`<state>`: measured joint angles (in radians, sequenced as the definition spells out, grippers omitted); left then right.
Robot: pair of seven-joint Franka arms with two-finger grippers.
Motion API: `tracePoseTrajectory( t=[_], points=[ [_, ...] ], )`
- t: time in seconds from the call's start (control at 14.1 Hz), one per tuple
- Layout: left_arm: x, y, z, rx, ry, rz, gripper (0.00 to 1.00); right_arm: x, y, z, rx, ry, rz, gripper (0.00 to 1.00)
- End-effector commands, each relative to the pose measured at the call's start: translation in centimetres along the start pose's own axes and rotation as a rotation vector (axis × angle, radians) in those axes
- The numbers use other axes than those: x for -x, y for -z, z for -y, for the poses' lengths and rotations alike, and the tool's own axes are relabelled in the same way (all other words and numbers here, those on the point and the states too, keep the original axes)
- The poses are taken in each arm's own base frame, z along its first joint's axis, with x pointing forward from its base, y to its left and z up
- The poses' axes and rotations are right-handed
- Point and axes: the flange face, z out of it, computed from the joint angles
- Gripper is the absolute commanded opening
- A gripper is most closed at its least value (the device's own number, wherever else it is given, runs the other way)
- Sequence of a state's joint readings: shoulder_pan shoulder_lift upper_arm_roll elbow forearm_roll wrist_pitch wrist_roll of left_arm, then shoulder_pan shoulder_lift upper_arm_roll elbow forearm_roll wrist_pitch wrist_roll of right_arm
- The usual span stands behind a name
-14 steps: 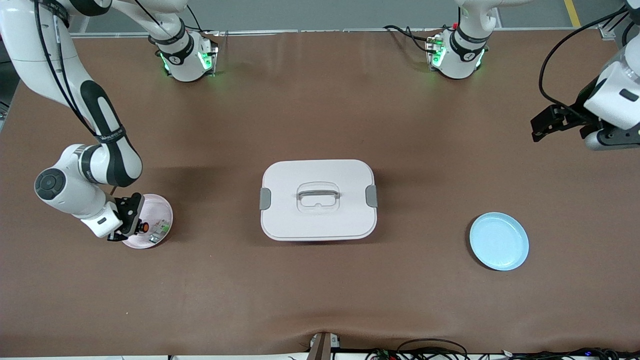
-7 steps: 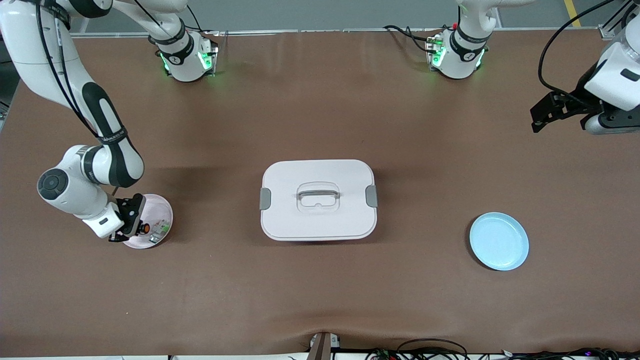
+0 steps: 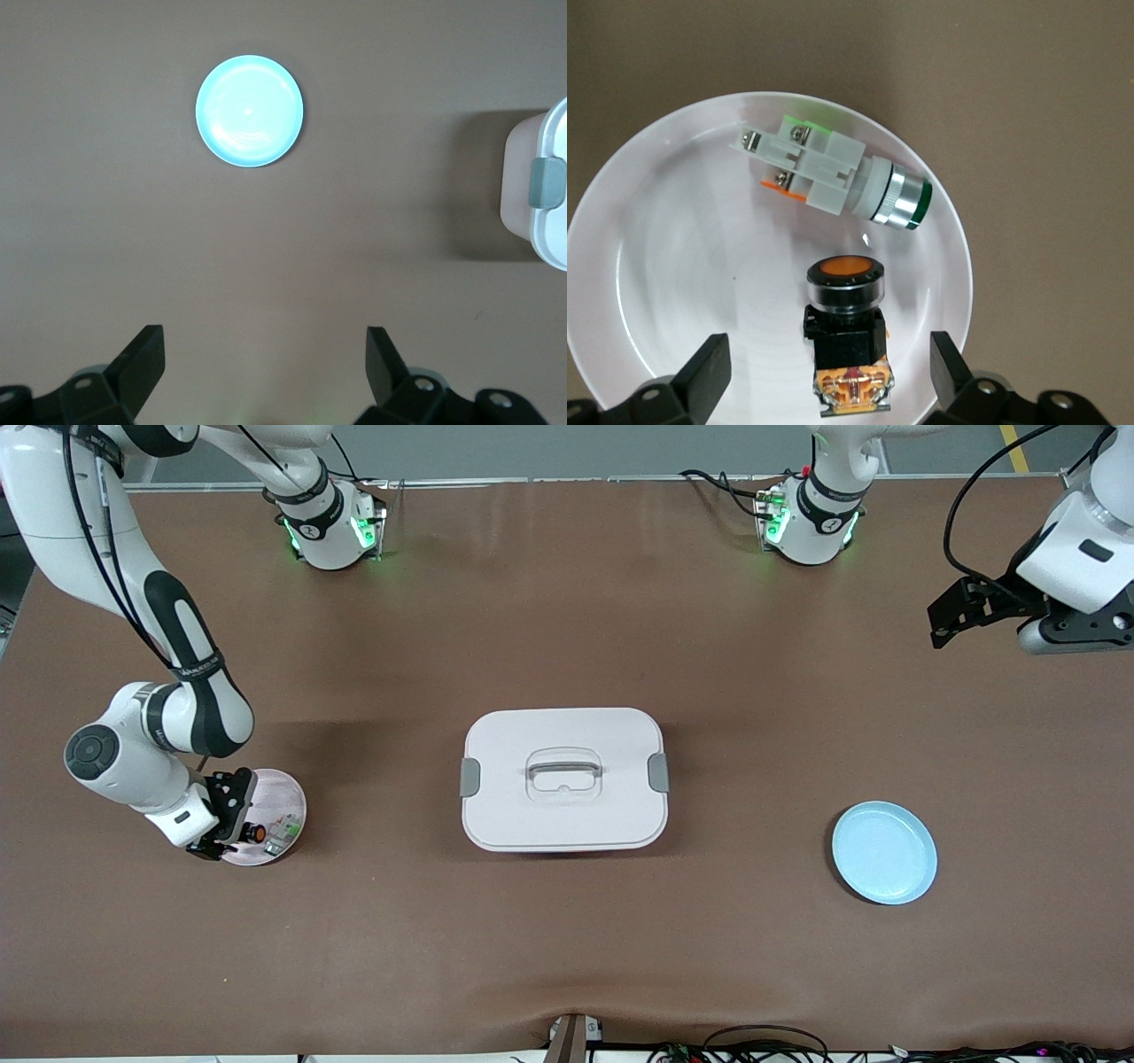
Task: Transfer orange switch to right arm and place
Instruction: 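Open the right gripper and release the switch on the plate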
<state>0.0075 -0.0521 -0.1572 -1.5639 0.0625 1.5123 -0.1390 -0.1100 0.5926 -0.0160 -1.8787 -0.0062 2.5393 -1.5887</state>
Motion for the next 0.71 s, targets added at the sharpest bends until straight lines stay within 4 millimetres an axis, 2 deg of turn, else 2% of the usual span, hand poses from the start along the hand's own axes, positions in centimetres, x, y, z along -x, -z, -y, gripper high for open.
tracePoseTrajectory(
  t=[0.0, 0.14, 0.35, 0.64],
  points=[
    [1.0, 0.7, 2.1, 0.010, -0.041, -0.002, 1.00, 0.4, 1.5, -0.8, -0.036, -0.006, -0.009, 1.00],
    [0.9, 0.5, 2.7, 0.016, -0.054, 0.003, 1.00, 0.4, 2.1, -0.8, -0.060, -0.061, -0.040, 1.00],
    [0.8, 0.5, 2.7, 0.019, -0.054, 0.000, 1.00, -0.1, 5.4, -1.4, -0.113, -0.179, -0.042, 1.00],
    [0.8, 0.4, 2.8, 0.022, -0.050, 0.002, 1.00, -0.6, 7.8, -1.8, -0.183, -0.478, -0.012, 1.00]
  ],
)
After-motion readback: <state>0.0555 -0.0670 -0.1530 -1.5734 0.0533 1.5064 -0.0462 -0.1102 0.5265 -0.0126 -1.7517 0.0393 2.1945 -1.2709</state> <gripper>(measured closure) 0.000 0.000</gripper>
